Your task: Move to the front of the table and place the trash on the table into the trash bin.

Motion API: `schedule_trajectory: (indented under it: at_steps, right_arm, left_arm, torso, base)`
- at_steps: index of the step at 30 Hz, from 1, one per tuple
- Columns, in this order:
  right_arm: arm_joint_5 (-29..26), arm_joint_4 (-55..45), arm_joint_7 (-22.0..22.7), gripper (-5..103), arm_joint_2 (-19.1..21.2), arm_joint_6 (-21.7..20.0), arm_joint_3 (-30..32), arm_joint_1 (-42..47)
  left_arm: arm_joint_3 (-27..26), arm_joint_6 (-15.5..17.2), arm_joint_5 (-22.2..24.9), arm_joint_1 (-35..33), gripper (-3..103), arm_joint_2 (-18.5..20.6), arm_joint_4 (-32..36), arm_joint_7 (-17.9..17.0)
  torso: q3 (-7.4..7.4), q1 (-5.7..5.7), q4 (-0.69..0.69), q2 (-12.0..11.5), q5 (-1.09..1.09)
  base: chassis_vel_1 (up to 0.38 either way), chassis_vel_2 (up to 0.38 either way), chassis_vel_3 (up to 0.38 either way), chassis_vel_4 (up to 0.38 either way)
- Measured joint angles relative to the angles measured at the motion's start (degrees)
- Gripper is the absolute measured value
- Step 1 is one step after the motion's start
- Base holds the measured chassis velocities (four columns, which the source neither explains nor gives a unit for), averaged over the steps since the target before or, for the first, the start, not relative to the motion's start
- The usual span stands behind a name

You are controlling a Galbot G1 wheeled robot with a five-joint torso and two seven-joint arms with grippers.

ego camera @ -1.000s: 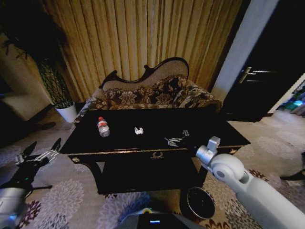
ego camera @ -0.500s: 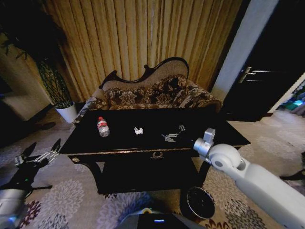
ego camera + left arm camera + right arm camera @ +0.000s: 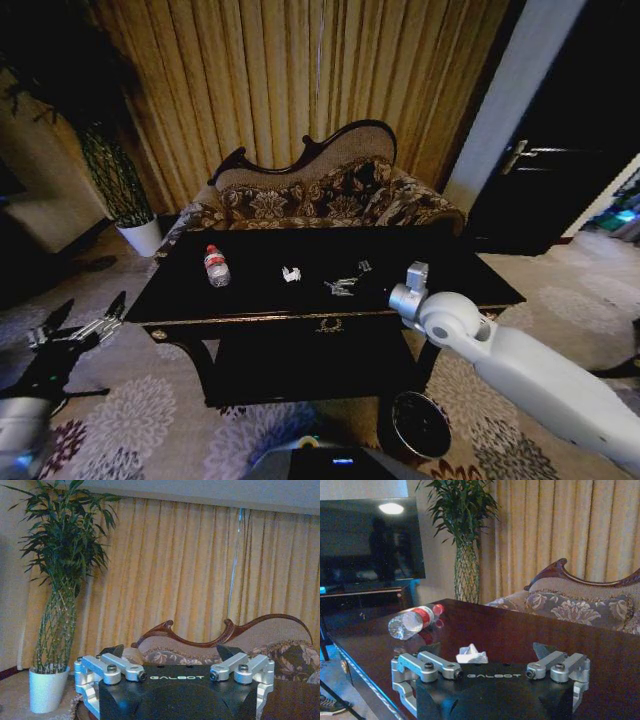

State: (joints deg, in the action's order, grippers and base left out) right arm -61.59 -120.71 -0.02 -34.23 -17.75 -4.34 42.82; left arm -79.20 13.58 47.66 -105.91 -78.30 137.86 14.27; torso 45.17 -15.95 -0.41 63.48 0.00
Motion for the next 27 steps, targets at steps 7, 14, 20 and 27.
schedule_trajectory:
  at_steps: [7, 14, 20, 27]
  right_arm:
    - [-0.18, 2.16, 2.56, 100, -2.54, -0.79, -4.75, -4.71]
    - [-1.45, 2.19, 9.0, 100, -5.96, -4.75, -9.43, -9.6]
    - [-2.29, 2.75, 11.76, 100, -7.69, -5.48, -13.37, -13.5]
    - [-3.43, 4.85, 12.4, 100, -10.06, -5.91, -18.01, -18.52]
  left_arm:
    - [0.01, 0.0, 0.0, 0.06, 100, -0.11, -0.02, -0.06]
    - [-0.13, -0.06, -0.01, 0.01, 100, -0.39, -0.31, -0.06]
    - [-0.15, -0.14, -0.04, 0.02, 100, -0.68, -0.67, -0.01]
    - [-0.11, -0.3, -0.13, 0.07, 100, -1.08, -1.13, 0.21]
  torso:
    - [0.0, 0.0, 0.0, 0.0, 0.0]
    - [0.0, 0.0, 0.0, 0.0, 0.0]
    - [0.0, 0.0, 0.0, 0.0, -0.01]
    - [0.0, 0.0, 0.0, 0.0, -0.01]
  base:
    - [0.0, 0.0, 0.0, 0.0]
    - [0.0, 0.0, 0.0, 0.0]
    - [0.0, 0.0, 0.0, 0.0]
    - [0.0, 0.0, 0.0, 0.0]
